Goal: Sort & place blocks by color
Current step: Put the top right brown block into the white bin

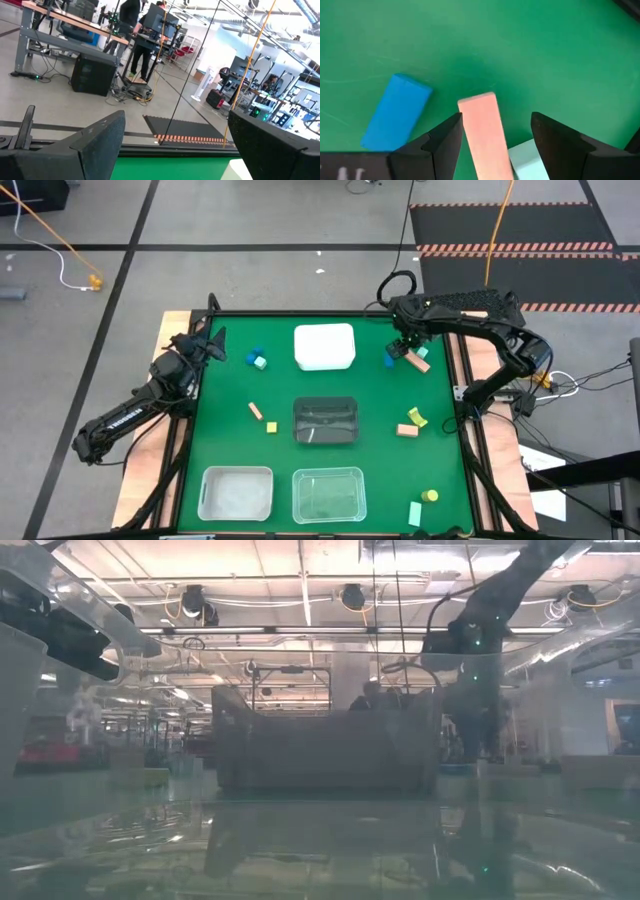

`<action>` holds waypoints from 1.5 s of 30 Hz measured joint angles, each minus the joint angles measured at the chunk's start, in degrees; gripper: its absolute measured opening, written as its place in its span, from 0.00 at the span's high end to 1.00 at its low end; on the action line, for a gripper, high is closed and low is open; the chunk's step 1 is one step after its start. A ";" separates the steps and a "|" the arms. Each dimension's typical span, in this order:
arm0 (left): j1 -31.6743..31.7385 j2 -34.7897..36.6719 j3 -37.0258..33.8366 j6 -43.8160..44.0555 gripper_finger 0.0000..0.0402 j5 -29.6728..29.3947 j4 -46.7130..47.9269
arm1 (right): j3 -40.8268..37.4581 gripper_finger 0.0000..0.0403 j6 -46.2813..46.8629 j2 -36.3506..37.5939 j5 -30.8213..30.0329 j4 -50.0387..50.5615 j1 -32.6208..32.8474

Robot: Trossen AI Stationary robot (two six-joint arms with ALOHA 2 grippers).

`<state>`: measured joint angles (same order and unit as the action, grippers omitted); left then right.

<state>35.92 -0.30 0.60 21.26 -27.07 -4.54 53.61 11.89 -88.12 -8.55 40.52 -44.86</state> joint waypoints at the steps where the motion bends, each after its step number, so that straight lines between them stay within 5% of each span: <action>1: 0.00 -0.01 0.00 0.00 0.13 -0.01 0.00 | -0.51 0.44 -0.01 0.00 0.37 0.02 0.00; 16: -0.01 0.00 0.00 0.00 0.12 0.00 0.00 | -10.33 0.45 1.38 0.31 1.34 -10.96 -0.02; 26: -0.01 -0.02 0.00 0.00 0.12 0.00 0.00 | -10.88 0.72 1.30 0.16 1.83 -12.61 0.00; 30: -0.02 0.00 0.00 0.00 0.12 0.00 0.00 | -10.90 0.72 1.32 1.16 1.68 -12.75 -0.11; 39: -0.02 -0.02 0.00 0.00 0.13 0.00 0.00 | -11.05 0.72 8.83 13.78 1.14 -17.76 -0.17; 45: 0.00 -0.02 0.00 0.00 0.12 0.00 0.00 | -11.02 0.72 12.26 24.22 2.12 -35.49 -0.06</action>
<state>35.92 -0.32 0.60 21.26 -27.07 -4.53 42.59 24.15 -63.89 -6.43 5.03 -44.92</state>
